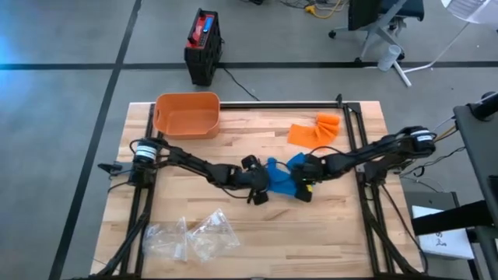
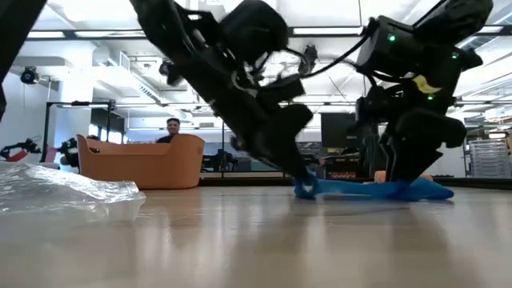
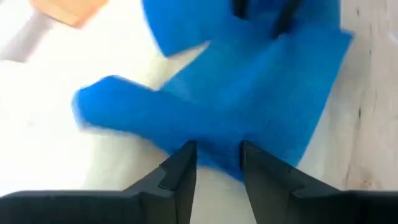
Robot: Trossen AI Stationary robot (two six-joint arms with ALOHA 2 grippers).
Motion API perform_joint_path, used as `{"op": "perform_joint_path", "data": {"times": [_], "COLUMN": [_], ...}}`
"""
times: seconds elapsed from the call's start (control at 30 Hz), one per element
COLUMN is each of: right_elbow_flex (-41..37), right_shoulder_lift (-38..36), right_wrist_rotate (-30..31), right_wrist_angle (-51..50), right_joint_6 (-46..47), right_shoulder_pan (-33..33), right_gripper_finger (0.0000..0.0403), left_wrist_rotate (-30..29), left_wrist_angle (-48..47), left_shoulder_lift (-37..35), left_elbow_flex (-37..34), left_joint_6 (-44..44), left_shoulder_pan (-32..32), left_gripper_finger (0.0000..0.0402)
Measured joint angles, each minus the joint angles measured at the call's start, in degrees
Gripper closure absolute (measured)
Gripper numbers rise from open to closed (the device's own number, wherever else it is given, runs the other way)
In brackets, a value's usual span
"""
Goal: Roll bandage
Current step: Roll the blue bandage
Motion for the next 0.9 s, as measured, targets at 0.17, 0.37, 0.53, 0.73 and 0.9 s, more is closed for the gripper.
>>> {"op": "perform_joint_path", "data": {"times": [0.17,0.37,0.53,0.73,0.9], "right_elbow_flex": [-0.46,-0.23,0.00,0.80,2.03], "right_shoulder_lift": [-2.13,-4.19,-4.70,-5.59,-6.31], "right_wrist_rotate": [-1.01,-0.95,-0.33,-0.07,0.33], "right_wrist_angle": [0.28,2.91,4.67,4.57,4.33], "right_joint_6": [0.61,0.45,-0.79,-1.80,-2.94], "right_shoulder_pan": [1.50,1.71,1.64,1.56,1.54], "right_gripper_finger": [0.0250,0.0244,0.0244,0.0251,0.0249], "left_wrist_rotate": [-6.15,-6.35,-1.68,-0.13,0.03], "left_wrist_angle": [-4.05,12.20,32.13,30.65,25.17], "left_shoulder_lift": [-8.19,-16.34,-16.33,-10.25,-3.32], "left_elbow_flex": [-7.71,-19.26,-23.09,-15.03,-5.72], "left_joint_6": [-3.22,-6.94,-5.15,-1.37,1.25], "left_shoulder_pan": [0.12,-0.49,-0.76,-0.74,-0.69], "left_gripper_finger": [0.0292,0.0287,0.0286,0.0286,0.0287]}}
